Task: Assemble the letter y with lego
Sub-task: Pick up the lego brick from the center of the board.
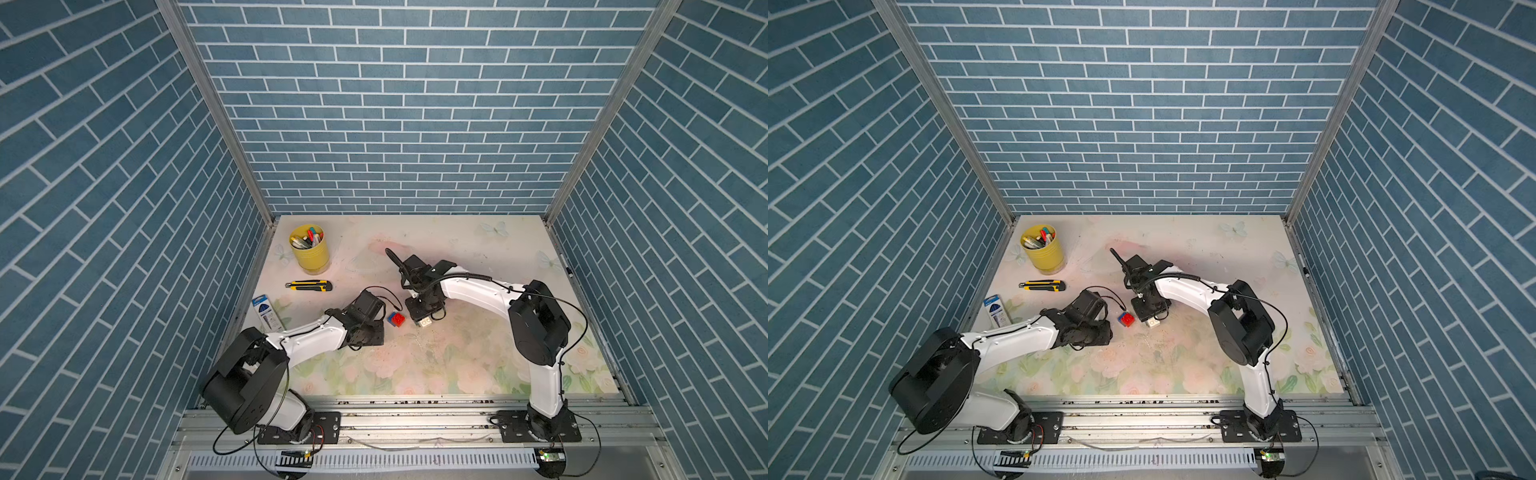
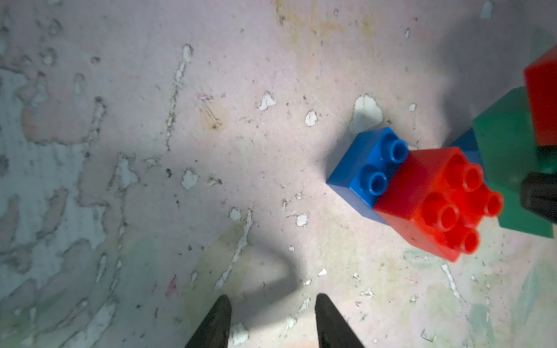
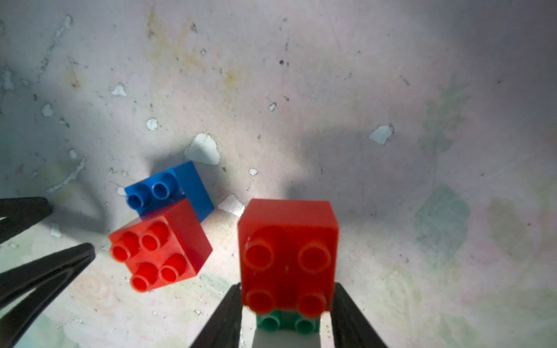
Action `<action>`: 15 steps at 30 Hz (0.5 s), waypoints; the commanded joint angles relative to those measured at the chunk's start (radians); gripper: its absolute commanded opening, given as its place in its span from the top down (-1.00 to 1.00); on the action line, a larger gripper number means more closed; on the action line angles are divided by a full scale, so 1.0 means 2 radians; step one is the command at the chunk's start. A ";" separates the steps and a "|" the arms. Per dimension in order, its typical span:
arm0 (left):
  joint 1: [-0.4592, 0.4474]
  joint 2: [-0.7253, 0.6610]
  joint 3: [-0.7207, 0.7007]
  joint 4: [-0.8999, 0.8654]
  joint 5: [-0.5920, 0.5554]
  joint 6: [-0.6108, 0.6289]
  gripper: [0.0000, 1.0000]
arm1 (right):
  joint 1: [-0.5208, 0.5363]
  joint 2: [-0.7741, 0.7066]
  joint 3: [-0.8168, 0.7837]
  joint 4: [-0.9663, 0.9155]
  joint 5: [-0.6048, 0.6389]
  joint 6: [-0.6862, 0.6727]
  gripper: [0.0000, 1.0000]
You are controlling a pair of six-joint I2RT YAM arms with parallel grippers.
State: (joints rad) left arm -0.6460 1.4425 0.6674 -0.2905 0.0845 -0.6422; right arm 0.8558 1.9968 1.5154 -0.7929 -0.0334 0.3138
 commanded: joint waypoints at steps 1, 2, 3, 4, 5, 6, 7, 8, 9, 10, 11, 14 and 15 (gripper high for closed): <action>0.003 -0.009 0.002 -0.037 -0.006 0.002 0.03 | 0.001 0.018 -0.002 -0.002 -0.006 -0.002 0.13; 0.005 -0.013 0.003 -0.035 -0.003 0.003 0.03 | 0.001 0.019 -0.001 0.000 -0.008 -0.002 0.17; 0.006 -0.017 0.003 -0.034 -0.002 0.003 0.03 | 0.001 0.021 0.000 0.001 -0.010 -0.003 0.20; 0.008 -0.021 0.004 -0.033 0.000 0.003 0.03 | 0.001 0.022 0.002 0.000 -0.013 -0.004 0.25; 0.011 -0.026 0.005 -0.033 0.002 0.004 0.03 | 0.001 0.023 0.003 0.000 -0.015 -0.005 0.26; 0.015 -0.029 0.005 -0.031 0.006 0.004 0.02 | 0.001 0.023 0.003 0.000 -0.015 -0.007 0.28; 0.019 -0.033 0.006 -0.027 0.011 0.004 0.02 | 0.001 0.023 0.003 -0.001 -0.017 -0.008 0.33; 0.022 -0.036 0.006 -0.022 0.016 0.005 0.02 | 0.001 0.022 0.003 -0.002 -0.017 -0.010 0.37; 0.025 -0.038 0.005 -0.017 0.021 0.005 0.02 | 0.001 0.020 0.003 -0.002 -0.016 -0.011 0.39; 0.030 -0.040 0.004 -0.010 0.030 0.005 0.02 | 0.001 0.016 0.001 -0.002 -0.014 -0.012 0.41; 0.036 -0.040 0.003 0.000 0.040 0.005 0.01 | 0.001 0.010 0.000 -0.001 -0.011 -0.013 0.42; 0.058 -0.041 -0.008 0.047 0.084 -0.005 -0.04 | 0.000 -0.007 -0.005 0.001 -0.007 -0.015 0.43; 0.065 -0.040 -0.014 0.066 0.099 -0.010 -0.06 | -0.001 -0.012 -0.006 0.001 -0.006 -0.015 0.43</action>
State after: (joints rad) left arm -0.5503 1.3724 0.6632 -0.2581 0.1894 -0.6483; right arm 0.8547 2.0197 1.5131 -0.7856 -0.0479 0.3073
